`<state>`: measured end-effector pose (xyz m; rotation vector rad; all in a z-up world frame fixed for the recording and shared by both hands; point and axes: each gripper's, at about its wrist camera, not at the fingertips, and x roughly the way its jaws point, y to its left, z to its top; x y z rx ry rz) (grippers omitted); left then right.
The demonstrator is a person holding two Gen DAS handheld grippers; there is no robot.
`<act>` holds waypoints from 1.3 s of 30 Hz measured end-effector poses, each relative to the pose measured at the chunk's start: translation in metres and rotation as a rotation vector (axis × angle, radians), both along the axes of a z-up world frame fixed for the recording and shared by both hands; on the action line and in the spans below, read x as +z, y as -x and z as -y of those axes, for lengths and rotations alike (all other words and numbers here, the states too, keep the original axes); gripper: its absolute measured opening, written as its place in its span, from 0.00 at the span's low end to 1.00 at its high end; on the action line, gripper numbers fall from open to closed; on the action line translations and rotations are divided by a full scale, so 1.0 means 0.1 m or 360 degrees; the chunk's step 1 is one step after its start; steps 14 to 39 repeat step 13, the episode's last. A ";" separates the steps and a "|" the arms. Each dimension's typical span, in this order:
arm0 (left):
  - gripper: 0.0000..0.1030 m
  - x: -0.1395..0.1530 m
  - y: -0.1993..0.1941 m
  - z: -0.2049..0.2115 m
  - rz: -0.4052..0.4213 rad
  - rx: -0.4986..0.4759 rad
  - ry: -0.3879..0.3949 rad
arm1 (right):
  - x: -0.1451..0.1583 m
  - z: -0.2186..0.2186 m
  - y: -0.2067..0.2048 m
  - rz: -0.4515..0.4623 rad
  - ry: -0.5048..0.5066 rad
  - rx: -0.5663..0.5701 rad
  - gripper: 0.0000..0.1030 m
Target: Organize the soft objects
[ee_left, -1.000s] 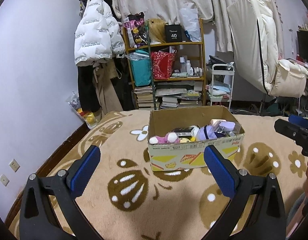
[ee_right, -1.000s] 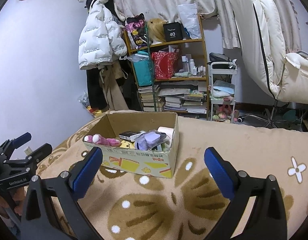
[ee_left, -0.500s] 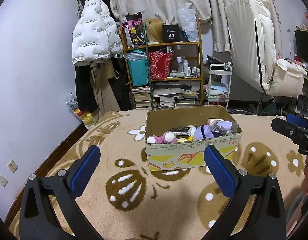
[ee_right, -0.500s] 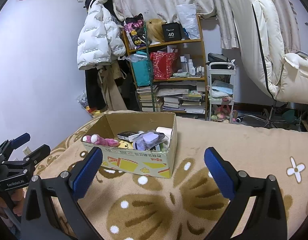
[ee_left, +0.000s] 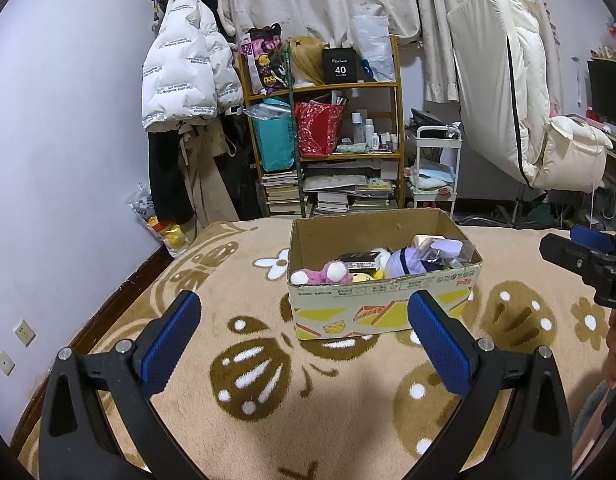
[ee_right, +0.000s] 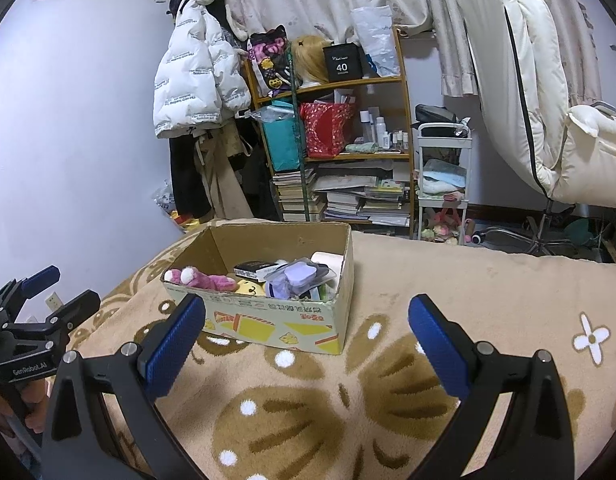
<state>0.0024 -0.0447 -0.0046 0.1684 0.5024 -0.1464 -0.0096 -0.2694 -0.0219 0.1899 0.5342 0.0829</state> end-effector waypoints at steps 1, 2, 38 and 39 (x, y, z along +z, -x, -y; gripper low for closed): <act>0.99 0.00 0.00 0.01 -0.0002 0.0000 -0.0002 | 0.00 0.00 0.00 0.0000 0.0002 0.0000 1.00; 0.99 0.00 0.00 0.02 -0.0001 0.0001 -0.0005 | 0.00 0.01 0.00 0.0003 0.0003 -0.0008 1.00; 0.99 0.00 -0.01 0.01 -0.0004 -0.0003 -0.0001 | 0.00 0.07 0.03 0.0014 -0.0002 -0.0027 1.00; 0.99 0.00 -0.01 0.01 -0.0004 -0.0003 -0.0001 | 0.00 0.07 0.03 0.0014 -0.0002 -0.0027 1.00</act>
